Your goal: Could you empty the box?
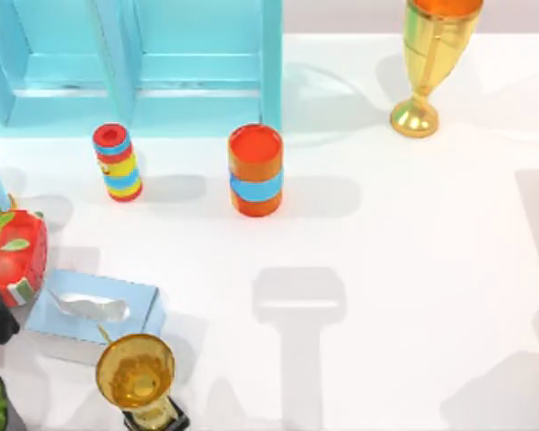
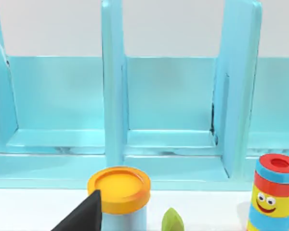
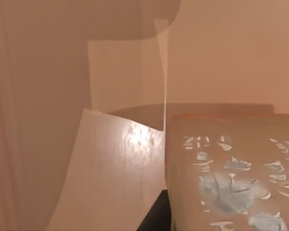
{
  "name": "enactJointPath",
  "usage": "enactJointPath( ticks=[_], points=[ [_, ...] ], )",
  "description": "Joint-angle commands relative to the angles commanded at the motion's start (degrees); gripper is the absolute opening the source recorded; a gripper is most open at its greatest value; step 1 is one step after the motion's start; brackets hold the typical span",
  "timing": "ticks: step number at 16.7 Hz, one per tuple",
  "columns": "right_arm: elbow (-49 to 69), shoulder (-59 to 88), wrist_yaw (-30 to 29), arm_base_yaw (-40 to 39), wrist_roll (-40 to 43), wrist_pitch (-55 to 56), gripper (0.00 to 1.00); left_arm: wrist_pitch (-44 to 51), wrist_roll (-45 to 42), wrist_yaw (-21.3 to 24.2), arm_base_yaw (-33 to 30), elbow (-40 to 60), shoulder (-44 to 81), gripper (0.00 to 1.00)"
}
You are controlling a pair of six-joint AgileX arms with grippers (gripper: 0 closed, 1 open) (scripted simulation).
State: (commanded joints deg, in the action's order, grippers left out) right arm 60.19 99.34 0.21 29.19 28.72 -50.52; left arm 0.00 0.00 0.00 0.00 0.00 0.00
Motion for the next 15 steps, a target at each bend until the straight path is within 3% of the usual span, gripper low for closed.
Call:
enactJointPath(
  ticks=[9,15],
  points=[
    [19.26,-5.19,0.0,0.22,0.37,-25.51,0.0,0.0,0.0,0.0,0.0,0.0,0.0,1.0],
    [20.99,-5.91,0.01,0.05,0.21,-27.37,0.0,0.0,0.0,0.0,0.0,0.0,0.0,1.0]
  ],
)
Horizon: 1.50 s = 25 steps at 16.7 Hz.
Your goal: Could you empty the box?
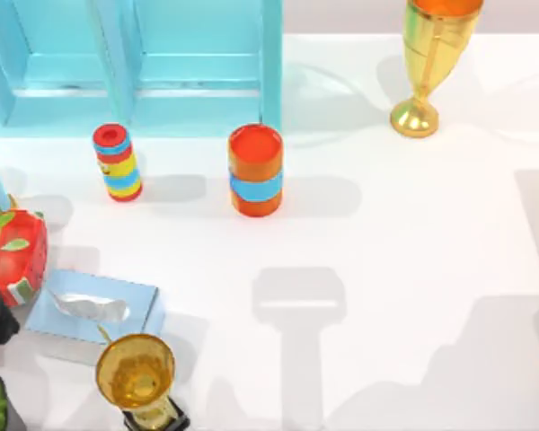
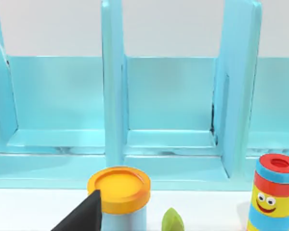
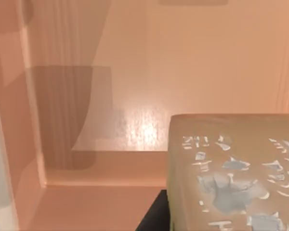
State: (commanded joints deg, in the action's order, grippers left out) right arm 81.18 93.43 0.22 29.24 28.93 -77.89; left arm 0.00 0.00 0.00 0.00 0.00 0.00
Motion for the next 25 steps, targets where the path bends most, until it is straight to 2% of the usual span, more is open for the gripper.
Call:
enactJointPath(
  ticks=[2,5,12,15,19,25],
  points=[
    [-0.01,0.36,-0.06,-0.78,-0.77,0.16,0.0,0.0,0.0,0.0,0.0,0.0,0.0,1.0],
    [0.01,2.58,-0.37,-6.47,-6.35,1.46,0.0,0.0,0.0,0.0,0.0,0.0,0.0,1.0],
    [-0.03,9.35,-0.84,-34.41,-30.56,9.83,0.0,0.0,0.0,0.0,0.0,0.0,0.0,1.0],
    [-1.5,12.18,-0.72,-42.82,-39.27,13.9,0.0,0.0,0.0,0.0,0.0,0.0,0.0,1.0],
    [-3.01,14.07,-0.37,-45.93,-45.32,17.31,0.0,0.0,0.0,0.0,0.0,0.0,0.0,1.0],
    [-3.25,14.12,-0.24,-45.65,-46.09,17.81,0.0,0.0,0.0,0.0,0.0,0.0,0.0,1.0]
  ],
)
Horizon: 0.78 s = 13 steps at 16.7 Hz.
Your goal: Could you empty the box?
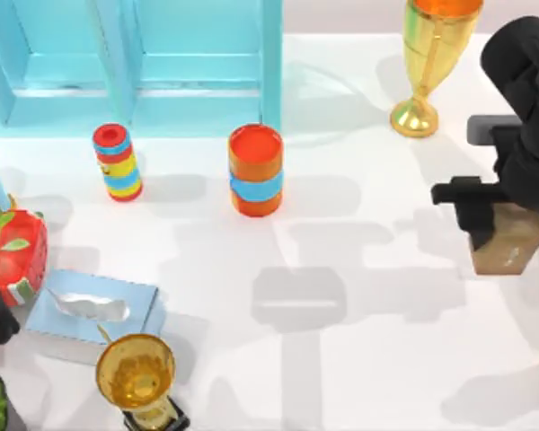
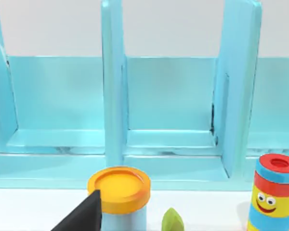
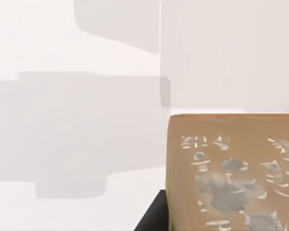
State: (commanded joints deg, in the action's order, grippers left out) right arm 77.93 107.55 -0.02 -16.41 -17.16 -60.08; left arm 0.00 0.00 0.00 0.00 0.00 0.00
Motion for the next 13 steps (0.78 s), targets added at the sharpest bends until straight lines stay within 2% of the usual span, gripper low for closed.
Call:
enactJointPath(
  ticks=[6,10,13],
  points=[
    [-5.52,3.32,-0.06,-0.2,-0.08,8.8,0.0,0.0,0.0,0.0,0.0,0.0,0.0,1.0],
    [-6.08,3.63,-0.09,-0.23,-0.07,9.53,0.0,0.0,0.0,0.0,0.0,0.0,0.0,1.0],
    [-6.08,3.63,-0.09,-0.23,-0.07,9.53,0.23,0.0,0.0,0.0,0.0,0.0,0.0,1.0]
  ],
)
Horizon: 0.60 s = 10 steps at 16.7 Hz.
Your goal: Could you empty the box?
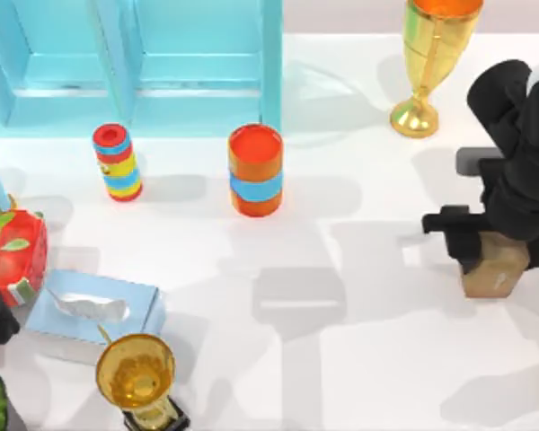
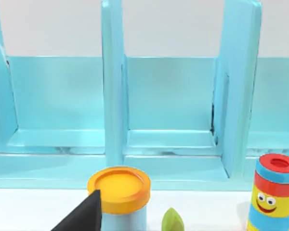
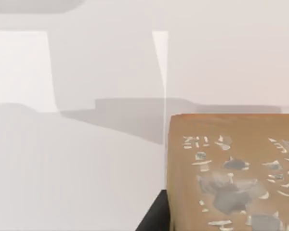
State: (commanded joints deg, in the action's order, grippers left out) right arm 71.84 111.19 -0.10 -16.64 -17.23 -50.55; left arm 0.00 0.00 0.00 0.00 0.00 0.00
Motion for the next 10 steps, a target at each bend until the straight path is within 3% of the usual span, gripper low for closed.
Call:
enactJointPath(
  ticks=[10],
  points=[
    [0.0,0.0,0.0,0.0,0.0,0.0,0.98,0.0,0.0,0.0,0.0,0.0,0.0,1.0]
  ],
)
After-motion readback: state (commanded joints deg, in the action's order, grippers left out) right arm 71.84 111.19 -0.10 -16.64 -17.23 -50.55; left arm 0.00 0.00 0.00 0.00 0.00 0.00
